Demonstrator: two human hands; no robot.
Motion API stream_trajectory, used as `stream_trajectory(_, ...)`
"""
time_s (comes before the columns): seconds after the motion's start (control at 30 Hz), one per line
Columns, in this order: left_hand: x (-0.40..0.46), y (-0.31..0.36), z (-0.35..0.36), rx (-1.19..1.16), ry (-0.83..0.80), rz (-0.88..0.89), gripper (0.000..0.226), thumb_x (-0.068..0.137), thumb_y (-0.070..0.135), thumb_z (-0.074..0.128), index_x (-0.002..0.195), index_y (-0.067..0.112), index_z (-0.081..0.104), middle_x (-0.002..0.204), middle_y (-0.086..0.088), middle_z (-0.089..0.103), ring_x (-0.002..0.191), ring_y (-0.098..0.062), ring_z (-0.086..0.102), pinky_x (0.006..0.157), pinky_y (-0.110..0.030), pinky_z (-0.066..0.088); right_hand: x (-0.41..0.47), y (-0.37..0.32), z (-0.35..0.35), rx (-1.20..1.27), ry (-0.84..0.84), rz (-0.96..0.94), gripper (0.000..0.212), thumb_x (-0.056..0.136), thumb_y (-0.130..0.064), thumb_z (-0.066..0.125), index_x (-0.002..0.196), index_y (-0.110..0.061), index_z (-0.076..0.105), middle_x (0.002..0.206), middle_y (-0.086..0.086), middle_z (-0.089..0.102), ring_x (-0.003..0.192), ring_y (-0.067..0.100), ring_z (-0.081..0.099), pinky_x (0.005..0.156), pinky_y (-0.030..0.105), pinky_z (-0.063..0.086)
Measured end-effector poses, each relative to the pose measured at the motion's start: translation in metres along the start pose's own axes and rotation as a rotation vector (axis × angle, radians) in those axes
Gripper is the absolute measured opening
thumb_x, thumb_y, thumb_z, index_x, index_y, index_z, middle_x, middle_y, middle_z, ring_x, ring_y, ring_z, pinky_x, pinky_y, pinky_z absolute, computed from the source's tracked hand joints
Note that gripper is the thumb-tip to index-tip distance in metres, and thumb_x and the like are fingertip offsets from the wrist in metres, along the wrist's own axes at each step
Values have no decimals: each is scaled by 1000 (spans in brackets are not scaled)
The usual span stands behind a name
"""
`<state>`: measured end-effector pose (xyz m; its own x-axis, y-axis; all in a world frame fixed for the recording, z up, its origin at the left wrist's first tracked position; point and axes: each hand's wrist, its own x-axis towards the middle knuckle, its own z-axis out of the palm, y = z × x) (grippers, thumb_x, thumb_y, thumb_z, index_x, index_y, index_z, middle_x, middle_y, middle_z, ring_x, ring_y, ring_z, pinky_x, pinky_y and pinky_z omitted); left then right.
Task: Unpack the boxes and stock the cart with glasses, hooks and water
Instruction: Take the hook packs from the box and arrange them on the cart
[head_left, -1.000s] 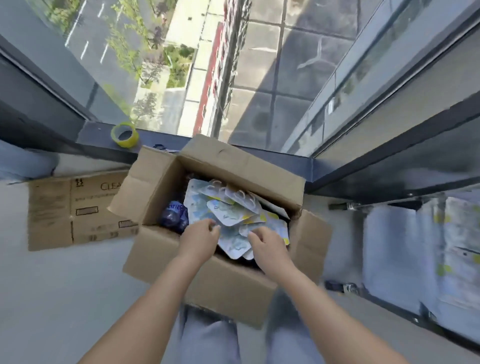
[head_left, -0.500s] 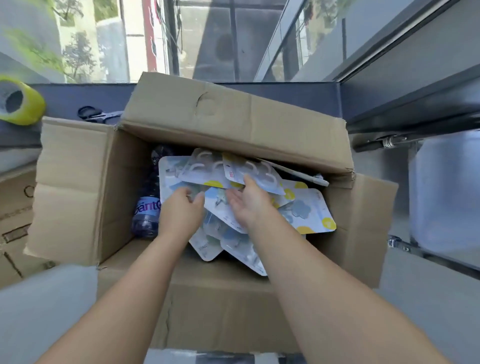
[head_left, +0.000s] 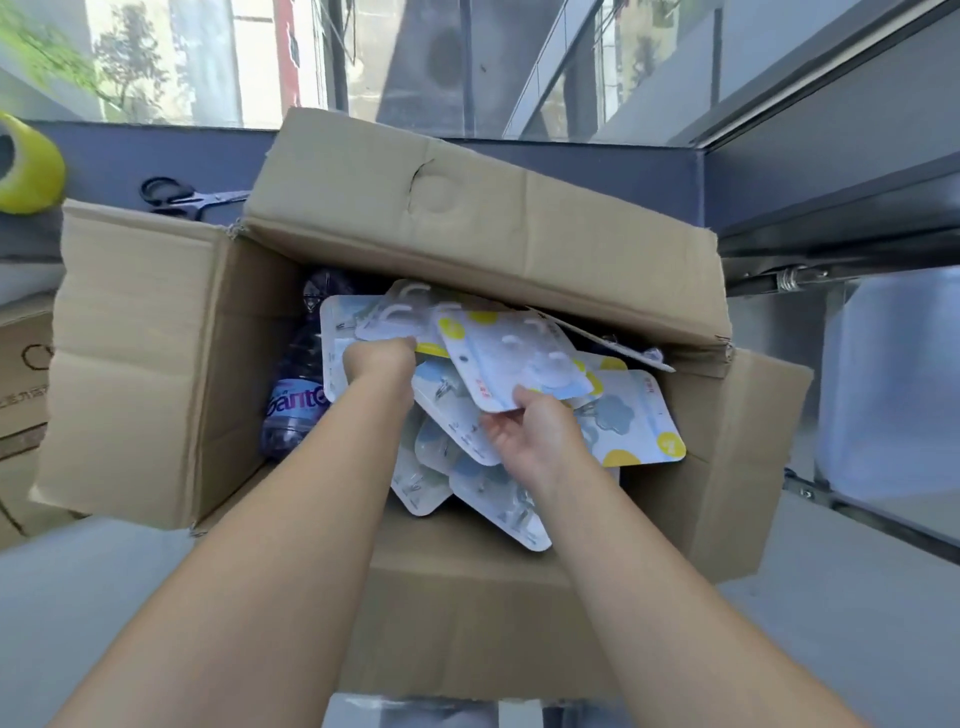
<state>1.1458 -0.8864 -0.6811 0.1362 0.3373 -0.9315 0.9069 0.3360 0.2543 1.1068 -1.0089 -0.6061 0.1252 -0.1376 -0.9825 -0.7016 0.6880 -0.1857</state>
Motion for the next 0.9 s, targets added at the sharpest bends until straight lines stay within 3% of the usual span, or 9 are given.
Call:
stream_trajectory(0.07, -12, 2, -5, -9, 56, 48, 9, 85, 3, 59, 92, 7, 60, 91, -10, 63, 85, -25, 59, 72, -30, 46, -10, -4, -15, -78, -70, -52, 24, 99, -2, 37, 119, -8, 49, 93, 8, 63, 79, 20, 62, 56, 30, 55)
stream_trajectory(0.1, -21, 1, -9, -32, 65, 68, 10, 84, 1, 59, 82, 10, 57, 85, -7, 61, 83, -24, 58, 69, -28, 44, -14, -7, -24, -116, -86, -81, 25, 99, -2, 38, 120, -9, 49, 97, 7, 64, 82, 19, 63, 60, 31, 56)
stream_trajectory(0.23, -76, -10, -41, -217, -63, 64, 15, 90, 1, 55, 88, 16, 56, 85, 0, 64, 73, -13, 63, 51, -15, 47, -43, -16, -57, -86, -144, -79, 22, 99, -7, 40, 113, -14, 55, 95, 2, 70, 76, 13, 69, 60, 24, 57)
stream_trajectory(0.37, -133, -35, -56, -414, -269, -31, 26, 92, 2, 52, 114, 16, 57, 89, 3, 68, 74, -8, 67, 69, -21, 50, -76, -6, -60, -36, -227, -50, 21, 98, -6, 40, 105, -14, 58, 87, 1, 73, 74, 12, 70, 63, 28, 56)
stream_trajectory(0.5, -176, -55, -46, -567, -362, -73, 25, 90, -3, 53, 103, 17, 61, 80, 4, 73, 70, -7, 71, 76, -25, 51, -99, 1, -49, 87, -294, -95, 22, 101, -6, 35, 113, -13, 51, 107, 9, 67, 87, 20, 69, 70, 36, 55)
stream_trajectory(0.67, -218, -69, -39, -346, -435, -13, 31, 83, 2, 64, 111, 17, 64, 106, 1, 70, 92, -11, 67, 79, -26, 48, -116, -17, -47, 65, -165, -210, 24, 99, 1, 36, 120, -4, 45, 118, 19, 60, 90, 28, 64, 72, 43, 54)
stream_trajectory(0.8, -221, -58, -79, -362, -822, -167, 60, 56, 2, 72, 114, 15, 61, 119, -9, 62, 112, -27, 58, 97, -48, 44, -134, -48, -65, -63, -178, -288, 22, 97, 4, 35, 111, -5, 49, 108, 14, 63, 84, 24, 65, 66, 39, 57)
stream_trajectory(0.9, -207, -34, -104, -434, -813, -182, 89, 36, 26, 89, 117, 9, 58, 112, -10, 66, 103, -30, 63, 92, -50, 46, -148, -77, -87, -317, -289, -293, 26, 98, 0, 34, 113, -8, 53, 97, 8, 70, 78, 23, 67, 70, 39, 46)
